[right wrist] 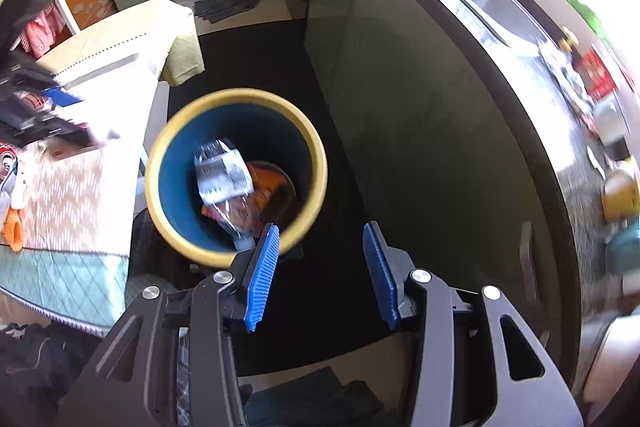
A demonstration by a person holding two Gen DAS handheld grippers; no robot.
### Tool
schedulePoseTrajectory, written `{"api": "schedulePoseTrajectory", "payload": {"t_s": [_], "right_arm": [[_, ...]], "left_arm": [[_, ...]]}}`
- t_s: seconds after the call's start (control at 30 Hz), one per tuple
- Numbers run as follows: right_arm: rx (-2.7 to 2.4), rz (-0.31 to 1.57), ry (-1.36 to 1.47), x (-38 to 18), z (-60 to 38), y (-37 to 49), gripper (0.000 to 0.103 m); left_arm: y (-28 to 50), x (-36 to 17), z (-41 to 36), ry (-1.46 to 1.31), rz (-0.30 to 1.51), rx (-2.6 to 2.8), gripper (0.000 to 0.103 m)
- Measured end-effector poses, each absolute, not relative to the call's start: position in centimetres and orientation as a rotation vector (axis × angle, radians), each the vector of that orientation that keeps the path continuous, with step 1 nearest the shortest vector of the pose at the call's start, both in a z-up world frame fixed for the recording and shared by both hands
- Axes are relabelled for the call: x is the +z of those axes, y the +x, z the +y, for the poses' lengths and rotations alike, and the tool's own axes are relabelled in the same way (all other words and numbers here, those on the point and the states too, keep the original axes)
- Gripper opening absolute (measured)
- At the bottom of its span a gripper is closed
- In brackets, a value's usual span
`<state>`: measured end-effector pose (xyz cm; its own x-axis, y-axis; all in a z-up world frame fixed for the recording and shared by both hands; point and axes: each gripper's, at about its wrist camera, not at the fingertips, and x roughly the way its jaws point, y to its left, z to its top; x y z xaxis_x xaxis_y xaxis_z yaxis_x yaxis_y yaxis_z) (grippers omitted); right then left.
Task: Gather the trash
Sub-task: 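Close the left gripper on the white pill bottle and lift it, then carry the pill bottle over the bin and open the left gripper, then grasp the red-and-white milk carton with the left gripper while the right grasps the cartoon-printed box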
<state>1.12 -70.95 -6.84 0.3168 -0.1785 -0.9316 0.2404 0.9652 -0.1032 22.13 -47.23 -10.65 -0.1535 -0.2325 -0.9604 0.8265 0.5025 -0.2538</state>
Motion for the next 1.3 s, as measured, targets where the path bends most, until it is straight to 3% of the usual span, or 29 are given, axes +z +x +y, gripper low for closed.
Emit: {"api": "schedulePoseTrajectory", "payload": {"t_s": [0.13, 0.23, 0.37, 0.5, 0.73, 0.93, 1.0, 1.07, 1.3], "right_arm": [[-0.309, 1.221, 0.121, -7.3, -72.1, -2.9, 0.044], [-0.324, 1.220, 0.152, -7.4, -72.8, -5.0, 0.044], [-0.292, 1.194, 0.162, -6.6, -72.3, -5.6, 0.044], [-0.180, 1.181, 0.135, -5.7, -70.1, -3.4, 0.044], [0.132, 1.181, 0.017, -5.9, -59.5, 6.0, 0.044], [0.357, 1.207, -0.088, -6.9, -46.1, 15.9, 0.045], [0.399, 1.235, -0.114, -7.8, -42.2, 18.7, 0.053], [0.406, 1.260, -0.140, -8.7, -38.9, 21.5, 0.060], [0.369, 1.352, -0.186, -12.4, -34.1, 26.8, 0.066]], "left_arm": [[21.8, -14.6, -54.2, 0.594, 1.435, -1.018, 0.047], [22.0, -16.5, -57.2, 0.613, 1.451, -0.988, 0.055], [22.0, -14.7, -56.2, 0.604, 1.429, -0.992, 0.057], [22.6, -9.5, -50.4, 0.563, 1.387, -0.973, 0.059], [24.9, -2.1, -31.6, 0.449, 1.308, -0.737, 0.065], [26.9, -2.7, -17.8, 0.304, 1.357, -0.493, 0.065], [27.8, -2.8, -14.6, 0.264, 1.367, -0.458, 0.065], [28.4, -2.9, -12.3, 0.239, 1.365, -0.444, 0.068], [31.3, -2.7, -9.8, 0.217, 1.305, -0.472, 0.075]]}}
